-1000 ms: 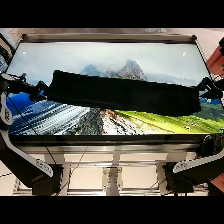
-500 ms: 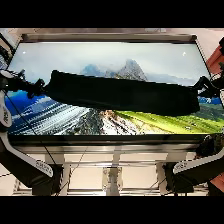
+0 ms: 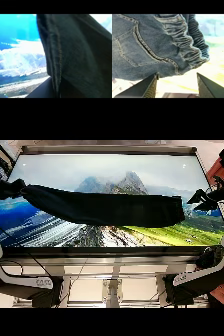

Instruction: Fold the clothes and pants, and hang the long-sleeved shirts on hangers.

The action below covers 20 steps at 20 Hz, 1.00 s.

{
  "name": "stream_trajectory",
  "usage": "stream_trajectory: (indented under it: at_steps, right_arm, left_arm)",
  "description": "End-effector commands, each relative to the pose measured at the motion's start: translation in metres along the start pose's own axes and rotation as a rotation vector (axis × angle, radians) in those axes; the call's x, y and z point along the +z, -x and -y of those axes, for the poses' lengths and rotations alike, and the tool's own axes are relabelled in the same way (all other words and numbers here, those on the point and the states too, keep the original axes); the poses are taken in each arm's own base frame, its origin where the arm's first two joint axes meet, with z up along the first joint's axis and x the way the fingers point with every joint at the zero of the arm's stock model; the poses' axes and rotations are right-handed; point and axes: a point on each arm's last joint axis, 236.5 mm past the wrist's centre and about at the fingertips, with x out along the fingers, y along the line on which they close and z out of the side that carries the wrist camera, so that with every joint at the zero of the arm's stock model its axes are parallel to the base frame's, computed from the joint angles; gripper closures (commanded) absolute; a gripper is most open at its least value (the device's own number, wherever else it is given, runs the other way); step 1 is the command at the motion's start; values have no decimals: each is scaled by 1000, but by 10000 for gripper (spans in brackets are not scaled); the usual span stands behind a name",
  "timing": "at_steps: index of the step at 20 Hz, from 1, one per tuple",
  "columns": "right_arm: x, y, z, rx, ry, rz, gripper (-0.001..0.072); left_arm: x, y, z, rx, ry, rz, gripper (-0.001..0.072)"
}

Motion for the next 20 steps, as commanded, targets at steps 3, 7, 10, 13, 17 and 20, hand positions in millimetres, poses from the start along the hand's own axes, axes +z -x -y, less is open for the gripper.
stream_trajectory:
  at_steps: [3, 7, 10, 13, 17, 20]
  right_arm:
    - [-6, -12, -31, 0, 74, -36, 169]
    - [-9, -19, -47, -1, 114, -54, 169]
    - [-11, -21, -51, -2, 124, -62, 169]
    - [-12, -21, -51, -2, 125, -67, 169]
    - [-15, -21, -51, -1, 124, -79, 169]
    - [-16, -21, -51, -2, 124, -83, 169]
  left_arm:
    - [-11, 14, 88, -61, -212, 17, 673]
    - [-27, 7, 198, -177, -405, 79, 673]
    - [-50, 5, 271, -266, -504, 115, 673]
    - [-88, -10, 314, -315, -579, 56, 673]
    - [-136, -33, 375, -489, -545, -48, 673]
    - [-170, -51, 408, -574, -521, -120, 673]
